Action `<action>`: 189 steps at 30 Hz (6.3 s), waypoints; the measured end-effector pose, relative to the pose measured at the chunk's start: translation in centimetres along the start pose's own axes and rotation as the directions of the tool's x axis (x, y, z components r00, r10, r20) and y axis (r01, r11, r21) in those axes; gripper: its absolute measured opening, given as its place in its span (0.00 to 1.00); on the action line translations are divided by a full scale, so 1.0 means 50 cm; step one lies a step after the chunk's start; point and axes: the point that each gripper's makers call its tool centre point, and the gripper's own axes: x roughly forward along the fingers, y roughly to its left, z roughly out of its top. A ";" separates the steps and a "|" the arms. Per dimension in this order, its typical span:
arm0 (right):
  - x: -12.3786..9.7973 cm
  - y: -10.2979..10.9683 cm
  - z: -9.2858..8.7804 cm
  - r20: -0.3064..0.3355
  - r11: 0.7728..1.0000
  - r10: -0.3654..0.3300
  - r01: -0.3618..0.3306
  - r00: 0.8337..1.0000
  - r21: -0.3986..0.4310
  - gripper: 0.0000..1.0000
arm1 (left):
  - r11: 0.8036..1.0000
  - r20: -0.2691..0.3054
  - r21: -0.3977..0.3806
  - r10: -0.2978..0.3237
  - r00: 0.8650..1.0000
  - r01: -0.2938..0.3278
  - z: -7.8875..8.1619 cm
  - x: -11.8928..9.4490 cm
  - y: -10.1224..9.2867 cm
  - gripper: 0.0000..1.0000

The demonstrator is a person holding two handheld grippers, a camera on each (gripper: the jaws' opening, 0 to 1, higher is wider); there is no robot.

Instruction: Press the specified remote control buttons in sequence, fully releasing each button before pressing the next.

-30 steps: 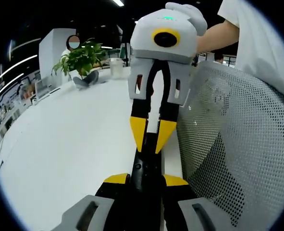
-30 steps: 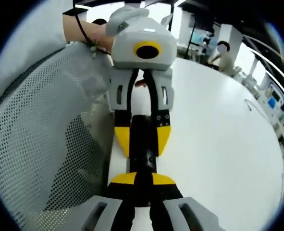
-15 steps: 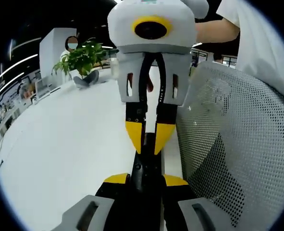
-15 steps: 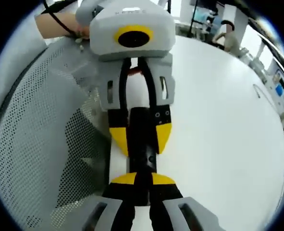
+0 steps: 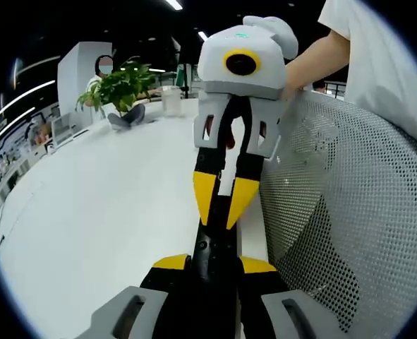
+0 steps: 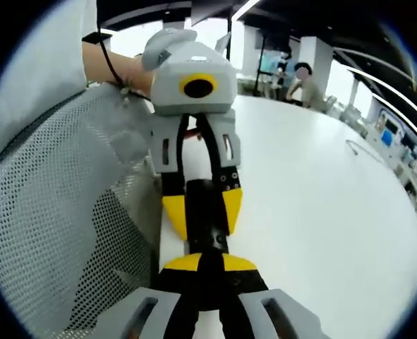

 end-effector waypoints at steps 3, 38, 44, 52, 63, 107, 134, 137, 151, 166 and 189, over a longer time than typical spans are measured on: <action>0.002 0.002 0.000 -0.040 0.998 0.014 -0.016 0.999 -0.053 0.04 | 1.000 0.000 0.000 0.000 1.000 0.000 0.000 0.000 0.000 0.25; 0.008 -0.001 0.008 -0.039 0.999 -0.015 0.013 0.999 -0.036 0.00 | 1.000 -0.044 0.002 0.003 0.999 -0.003 -0.021 -0.021 0.000 0.25; 0.009 0.002 0.009 -0.086 0.998 -0.007 0.002 0.996 -0.063 0.00 | 1.000 -0.040 -0.001 0.003 0.999 -0.003 -0.020 -0.022 0.001 0.25; 0.016 -0.004 0.006 -0.194 0.999 0.044 -0.039 0.980 0.030 0.00 | 1.000 -0.032 -0.007 -0.003 0.999 0.003 -0.019 -0.024 0.002 0.25; 0.009 -0.004 0.005 -0.097 0.993 0.063 -0.052 0.993 0.106 0.00 | 1.000 -0.032 0.000 0.002 1.000 -0.002 -0.020 -0.024 0.002 0.25; -0.010 -0.001 -0.021 -0.291 0.997 0.071 -0.073 0.954 0.005 0.00 | 1.000 -0.023 -0.006 -0.001 1.000 0.001 -0.019 -0.023 0.001 0.25; -0.021 -0.003 -0.036 -0.300 0.995 0.048 -0.019 0.953 0.099 0.00 | 1.000 -0.015 -0.008 -0.009 1.000 0.009 -0.015 -0.020 -0.002 0.25; -0.022 -0.002 -0.035 -0.259 0.997 0.028 -0.007 0.965 0.082 0.00 | 1.000 -0.015 -0.007 -0.008 1.000 0.008 -0.016 -0.020 -0.002 0.25; -0.019 -0.002 -0.026 -0.177 0.997 -0.007 0.021 0.984 0.074 0.00 | 1.000 -0.015 -0.009 -0.007 1.000 0.007 -0.015 -0.019 -0.002 0.25; -0.005 -0.004 -0.016 -0.188 0.994 0.022 -0.002 0.982 0.106 0.00 | 1.000 -0.010 -0.015 -0.009 1.000 0.009 -0.016 -0.019 -0.002 0.25; 0.005 -0.001 0.002 -0.119 0.972 -0.031 0.058 0.992 0.229 0.00 | 1.000 -0.010 -0.024 -0.006 1.000 0.006 -0.015 -0.020 -0.001 0.25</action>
